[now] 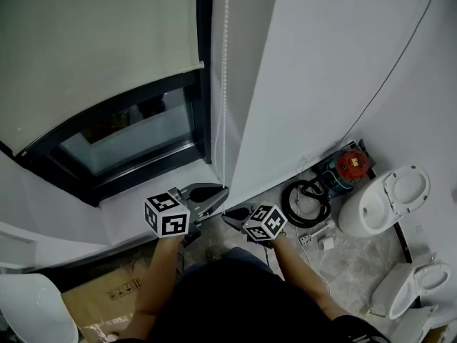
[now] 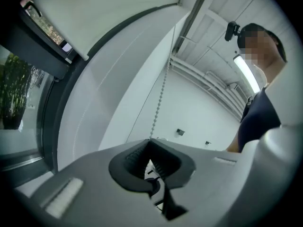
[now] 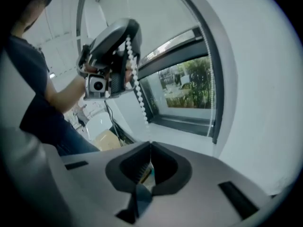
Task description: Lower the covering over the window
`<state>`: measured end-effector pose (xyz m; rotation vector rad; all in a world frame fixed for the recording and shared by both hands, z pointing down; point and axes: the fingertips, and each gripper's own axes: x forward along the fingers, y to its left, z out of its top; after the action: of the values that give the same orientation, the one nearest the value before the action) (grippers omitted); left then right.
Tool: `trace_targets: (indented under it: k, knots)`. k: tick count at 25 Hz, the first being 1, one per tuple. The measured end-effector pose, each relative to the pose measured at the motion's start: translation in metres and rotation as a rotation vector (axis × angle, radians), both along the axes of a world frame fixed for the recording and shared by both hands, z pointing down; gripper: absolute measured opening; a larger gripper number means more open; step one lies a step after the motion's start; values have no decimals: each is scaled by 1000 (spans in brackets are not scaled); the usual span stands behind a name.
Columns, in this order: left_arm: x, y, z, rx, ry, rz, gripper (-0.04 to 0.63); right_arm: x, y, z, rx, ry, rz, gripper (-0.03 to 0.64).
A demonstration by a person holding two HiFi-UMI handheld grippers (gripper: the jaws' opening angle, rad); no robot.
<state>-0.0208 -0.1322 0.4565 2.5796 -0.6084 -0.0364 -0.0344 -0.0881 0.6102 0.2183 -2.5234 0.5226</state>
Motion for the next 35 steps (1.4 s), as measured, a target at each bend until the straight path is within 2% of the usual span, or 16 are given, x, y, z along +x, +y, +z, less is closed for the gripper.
trace_targets:
  k: [2,5,9,12,14,15,16,19,24,28,32,35]
  knots:
    - [4,0,6,-31,3,-10,12,5,6,4,4,45,-37,14]
    - [7,2,7,-62,44,-33,12,15,8,4,-20,60,-59,14]
    - [5,-2,7,-65,56,-81,12,20,5,3,-12,63,-90,14]
    - [1,-1,8,-52,68,-116,12,20,9,3,4,29,-128,14]
    - [-2,-1,8,-41,76,-133,12,19,12,-1,-11,-17,-147,41]
    - [-3,-2,8,-37,79,-141,12,19,10,-6,-21,-48,-146,101]
    - [-4,-2,8,-33,80,-149,12,19,8,-15,-25,-79,-141,126]
    - [-7,0,8,-27,79,-171,12,25,-2,-54,23,-151,-132,126]
    - [1,5,8,-19,103,-176,12,38,-32,-147,173,-300,-77,126]
    - [3,10,7,-17,94,-178,12,29,-46,-221,293,-428,-50,124]
    - [3,12,5,-9,114,-185,11,13,-39,-272,304,-516,-142,124]
    - [4,14,5,-10,117,-189,12,1,-40,-292,289,-560,-159,124]
